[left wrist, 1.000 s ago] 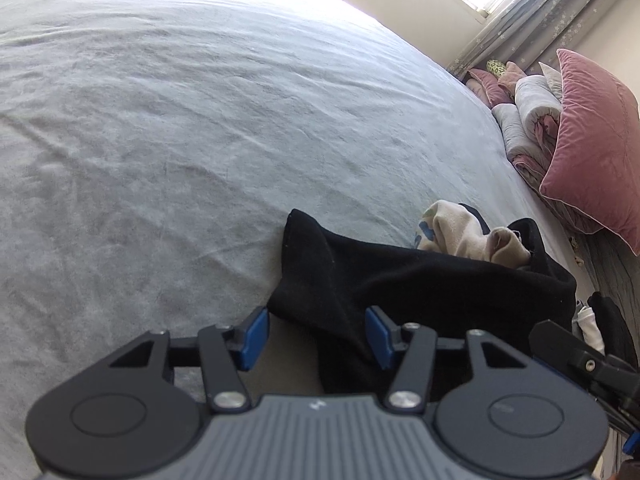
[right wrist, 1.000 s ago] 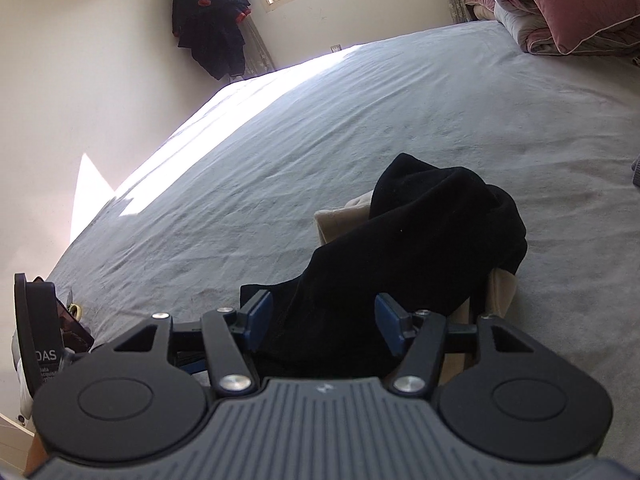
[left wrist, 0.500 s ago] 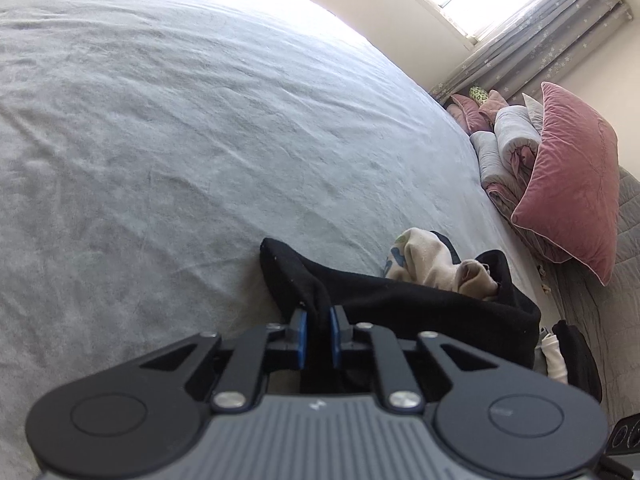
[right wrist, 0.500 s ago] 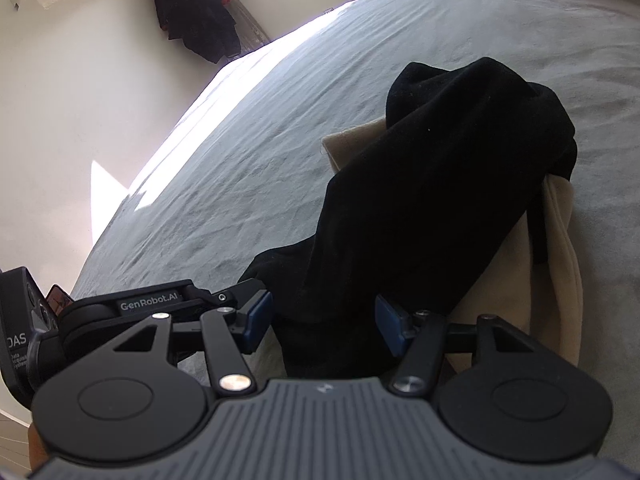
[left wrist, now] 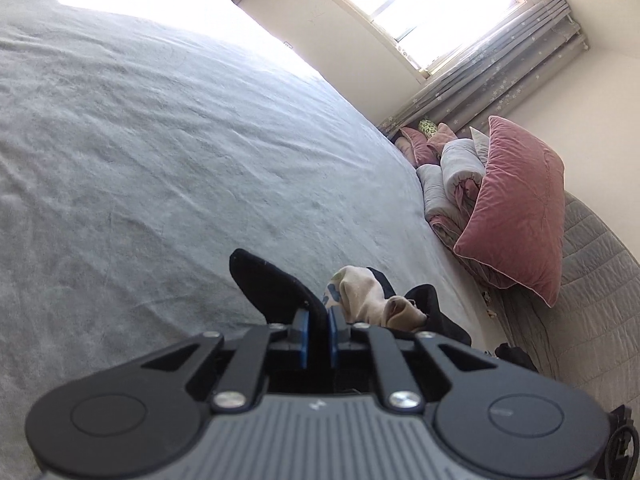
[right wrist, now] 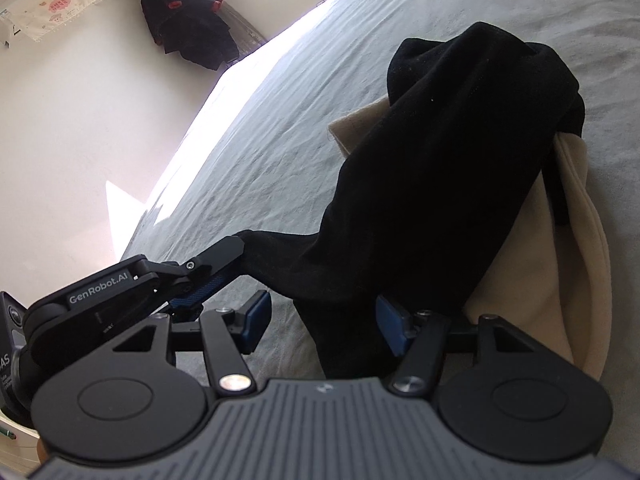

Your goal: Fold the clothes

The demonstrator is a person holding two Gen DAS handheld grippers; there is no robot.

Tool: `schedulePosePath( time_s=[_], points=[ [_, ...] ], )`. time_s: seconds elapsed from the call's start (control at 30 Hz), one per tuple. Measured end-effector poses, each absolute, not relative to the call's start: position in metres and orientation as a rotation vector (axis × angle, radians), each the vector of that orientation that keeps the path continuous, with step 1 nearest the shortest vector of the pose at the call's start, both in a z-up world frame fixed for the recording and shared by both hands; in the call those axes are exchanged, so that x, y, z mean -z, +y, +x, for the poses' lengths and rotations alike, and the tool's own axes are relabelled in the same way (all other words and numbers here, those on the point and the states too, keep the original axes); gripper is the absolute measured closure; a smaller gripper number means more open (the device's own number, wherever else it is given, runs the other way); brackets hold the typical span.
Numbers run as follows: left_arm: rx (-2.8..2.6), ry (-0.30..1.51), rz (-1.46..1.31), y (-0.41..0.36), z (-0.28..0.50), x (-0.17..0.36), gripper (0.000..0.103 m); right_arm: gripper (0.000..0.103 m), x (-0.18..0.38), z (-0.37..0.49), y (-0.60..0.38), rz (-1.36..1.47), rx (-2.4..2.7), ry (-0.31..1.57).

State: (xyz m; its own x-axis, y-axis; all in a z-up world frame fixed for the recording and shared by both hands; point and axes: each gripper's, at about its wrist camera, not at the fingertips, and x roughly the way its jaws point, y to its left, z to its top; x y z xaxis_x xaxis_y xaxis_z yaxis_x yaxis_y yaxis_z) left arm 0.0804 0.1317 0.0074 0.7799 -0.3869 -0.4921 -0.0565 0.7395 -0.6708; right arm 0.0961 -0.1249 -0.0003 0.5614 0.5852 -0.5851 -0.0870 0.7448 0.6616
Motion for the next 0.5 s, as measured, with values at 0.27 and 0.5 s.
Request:
schedulePosePath(
  time_s=[0.27, 0.5],
  points=[
    [0.255, 0.611, -0.768, 0.137, 0.072, -0.018, 0.094, 0.041, 0.01, 0.104, -0.142, 0.876, -0.383, 0.905],
    [0.282, 0.615, -0.742, 0.138, 0.066, -0.018, 0.094, 0.047, 0.013, 0.11, -0.152, 1.02, -0.331, 0.893]
  ],
)
